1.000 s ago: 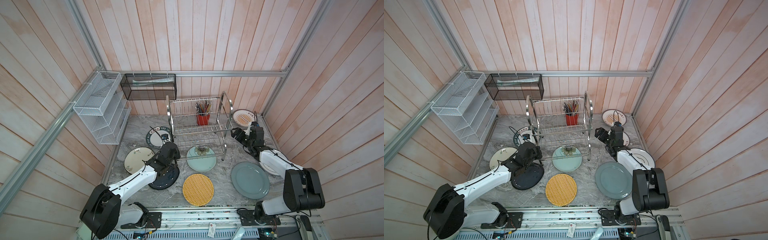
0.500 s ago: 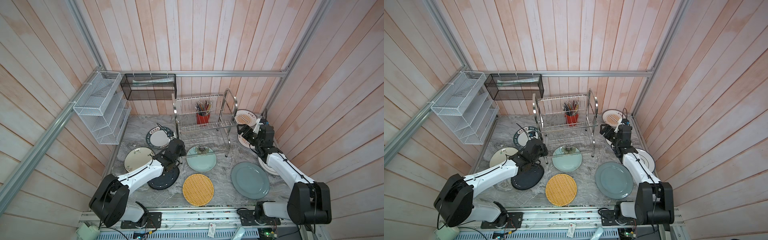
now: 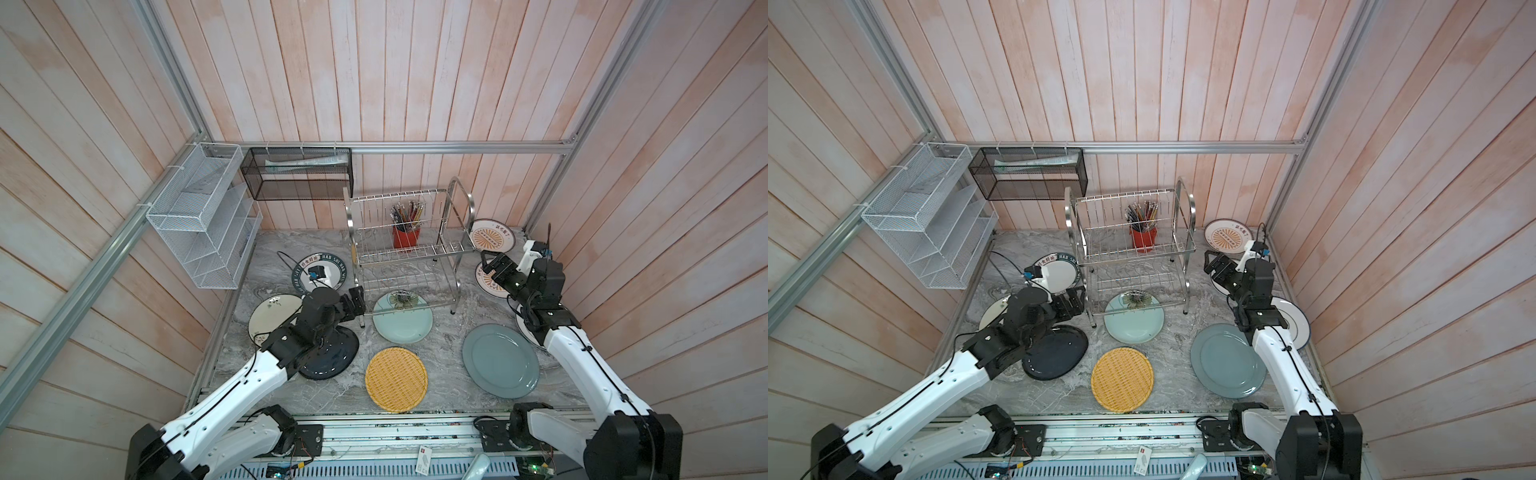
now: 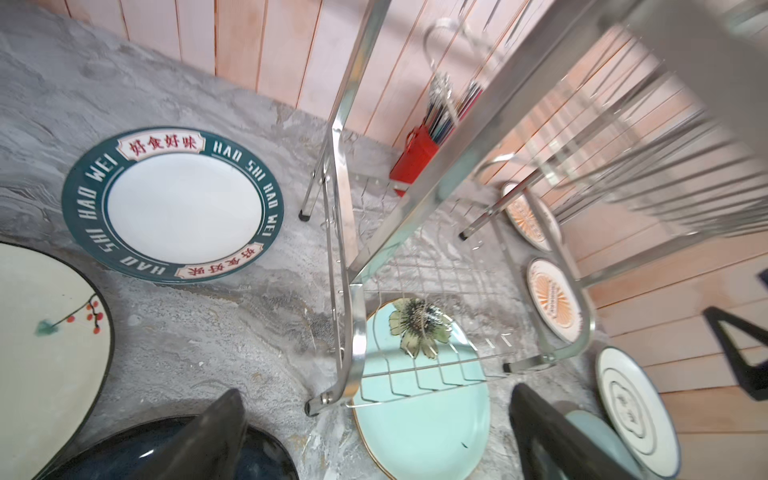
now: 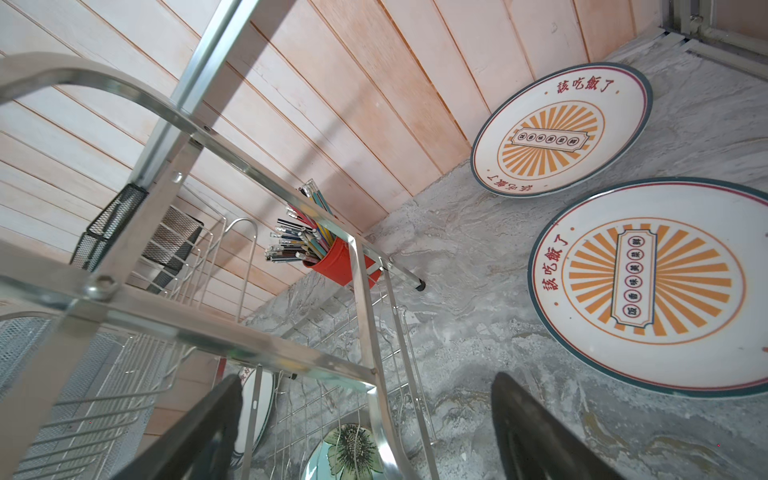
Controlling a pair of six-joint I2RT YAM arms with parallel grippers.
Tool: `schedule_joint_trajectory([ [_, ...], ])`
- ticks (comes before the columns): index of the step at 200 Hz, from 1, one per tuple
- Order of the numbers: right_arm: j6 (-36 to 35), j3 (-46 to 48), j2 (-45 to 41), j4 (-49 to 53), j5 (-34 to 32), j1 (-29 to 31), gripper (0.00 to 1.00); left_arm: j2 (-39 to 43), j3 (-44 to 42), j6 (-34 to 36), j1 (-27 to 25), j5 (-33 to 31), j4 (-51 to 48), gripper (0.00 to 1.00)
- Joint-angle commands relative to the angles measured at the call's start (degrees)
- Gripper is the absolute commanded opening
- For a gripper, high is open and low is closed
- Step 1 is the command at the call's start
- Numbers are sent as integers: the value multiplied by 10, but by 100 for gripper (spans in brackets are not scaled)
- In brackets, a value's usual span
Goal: Load the plates into the dish rack
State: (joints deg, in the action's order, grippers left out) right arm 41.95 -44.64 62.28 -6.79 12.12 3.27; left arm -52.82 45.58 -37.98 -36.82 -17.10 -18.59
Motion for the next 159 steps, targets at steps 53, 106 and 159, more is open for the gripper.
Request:
schedule_joint_trajectory([
  [53, -2, 45, -84, 75, 32, 18, 98, 159, -54, -126, 228, 195, -201, 100],
  [106, -23, 72, -135, 105, -16, 131, 98, 132, -172, -178, 510, 410, -69, 100],
  [159, -9, 118, -140, 59, -39, 256, 98, 99, -280, -225, 636, 452, 52, 98],
])
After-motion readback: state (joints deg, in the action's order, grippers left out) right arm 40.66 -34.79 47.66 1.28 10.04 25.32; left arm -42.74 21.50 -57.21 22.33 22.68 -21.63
